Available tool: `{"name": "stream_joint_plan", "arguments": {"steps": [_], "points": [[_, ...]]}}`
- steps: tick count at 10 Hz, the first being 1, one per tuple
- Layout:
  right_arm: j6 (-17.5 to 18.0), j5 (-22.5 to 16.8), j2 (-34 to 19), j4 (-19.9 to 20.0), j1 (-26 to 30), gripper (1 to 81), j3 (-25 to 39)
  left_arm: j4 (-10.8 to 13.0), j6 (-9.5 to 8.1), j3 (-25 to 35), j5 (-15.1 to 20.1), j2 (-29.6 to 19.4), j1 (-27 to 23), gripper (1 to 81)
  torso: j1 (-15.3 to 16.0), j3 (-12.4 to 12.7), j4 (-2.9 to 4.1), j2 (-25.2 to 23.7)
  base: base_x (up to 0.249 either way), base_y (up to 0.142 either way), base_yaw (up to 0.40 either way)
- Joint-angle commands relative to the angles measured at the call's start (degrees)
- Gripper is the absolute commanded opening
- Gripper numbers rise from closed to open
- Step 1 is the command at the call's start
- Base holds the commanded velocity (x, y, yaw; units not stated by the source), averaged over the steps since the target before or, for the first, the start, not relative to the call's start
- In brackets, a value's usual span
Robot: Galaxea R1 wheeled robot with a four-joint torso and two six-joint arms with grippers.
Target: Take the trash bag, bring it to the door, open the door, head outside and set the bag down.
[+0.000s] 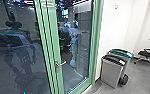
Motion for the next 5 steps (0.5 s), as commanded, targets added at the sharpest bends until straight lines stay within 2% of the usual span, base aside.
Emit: {"name": "stream_joint_plan", "arguments": {"steps": [1,5], "points": [[-0.1,-3.1,-0.3,-0.3,1.9,81.1,-0.1,-0.2,0.05,0.1,4.6,-0.1,-2.6,1.0,0.0,0.0,0.00,0.0,0.129,-0.093,0.000],[-0.2,-3.0,-0.3,-0.3,1.9,81.1,-0.1,-0.4,0.05,0.1,4.6,-0.1,-2.6,1.0,0.0,0.0,0.00,0.0,0.132,-0.080,0.000]]}}
